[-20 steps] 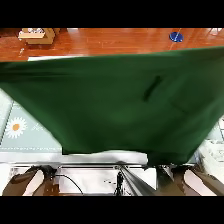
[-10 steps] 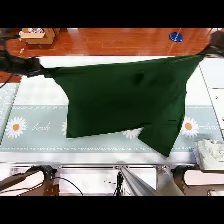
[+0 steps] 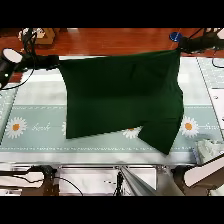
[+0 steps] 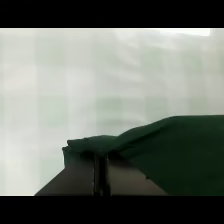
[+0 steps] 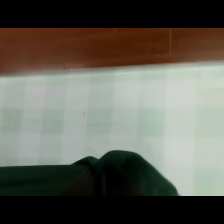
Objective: Fold the shirts.
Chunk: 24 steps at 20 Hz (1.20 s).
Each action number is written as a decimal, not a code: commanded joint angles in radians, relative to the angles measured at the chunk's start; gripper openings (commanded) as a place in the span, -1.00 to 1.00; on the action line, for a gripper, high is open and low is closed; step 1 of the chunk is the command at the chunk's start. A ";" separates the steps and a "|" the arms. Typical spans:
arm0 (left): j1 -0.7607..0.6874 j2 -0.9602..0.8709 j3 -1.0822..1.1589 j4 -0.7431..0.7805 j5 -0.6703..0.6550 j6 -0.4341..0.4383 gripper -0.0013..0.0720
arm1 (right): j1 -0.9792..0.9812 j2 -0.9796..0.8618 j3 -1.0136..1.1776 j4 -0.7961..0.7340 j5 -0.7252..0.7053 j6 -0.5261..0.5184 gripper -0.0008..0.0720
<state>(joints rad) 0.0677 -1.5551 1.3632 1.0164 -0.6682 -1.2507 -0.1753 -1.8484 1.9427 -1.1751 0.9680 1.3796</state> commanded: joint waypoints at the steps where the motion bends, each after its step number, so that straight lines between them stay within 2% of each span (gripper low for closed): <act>1: -0.015 -0.072 0.000 0.003 0.174 0.010 -0.90 | 0.004 -0.067 0.000 -0.021 -0.174 -0.005 -0.89; 6: -0.043 -0.166 0.000 0.004 0.179 0.010 -0.90 | 0.005 -0.144 0.000 -0.020 -0.141 -0.005 -0.89; 11: -0.032 -0.169 0.005 0.004 0.161 0.010 -0.89 | -0.002 -0.139 0.000 -0.029 -0.026 -0.005 -0.89; 13: -0.016 -0.142 0.044 0.004 0.024 0.008 -0.90 | -0.011 -0.092 0.000 -0.049 0.075 -0.003 -0.89; 15: -0.006 -0.121 0.094 0.004 -0.205 0.006 -0.90 | -0.019 -0.045 0.000 -0.113 0.225 0.056 -0.89; 17: -0.006 -0.115 0.113 0.015 -0.369 -0.055 -0.90 | -0.017 -0.032 0.000 -0.172 0.389 0.091 -0.89; 19: -0.009 -0.124 0.099 0.034 -0.407 -0.072 -0.90 | -0.014 -0.050 0.000 -0.175 0.480 0.090 -0.89; 24: -0.008 -0.201 0.081 0.042 -0.404 -0.072 -0.90 | -0.014 -0.116 0.000 -0.158 0.517 0.104 -0.89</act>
<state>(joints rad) 0.0589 -1.7210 1.4467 1.0534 -1.0260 -1.3125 -0.1902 -1.9362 1.9427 -1.3319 1.4101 1.4666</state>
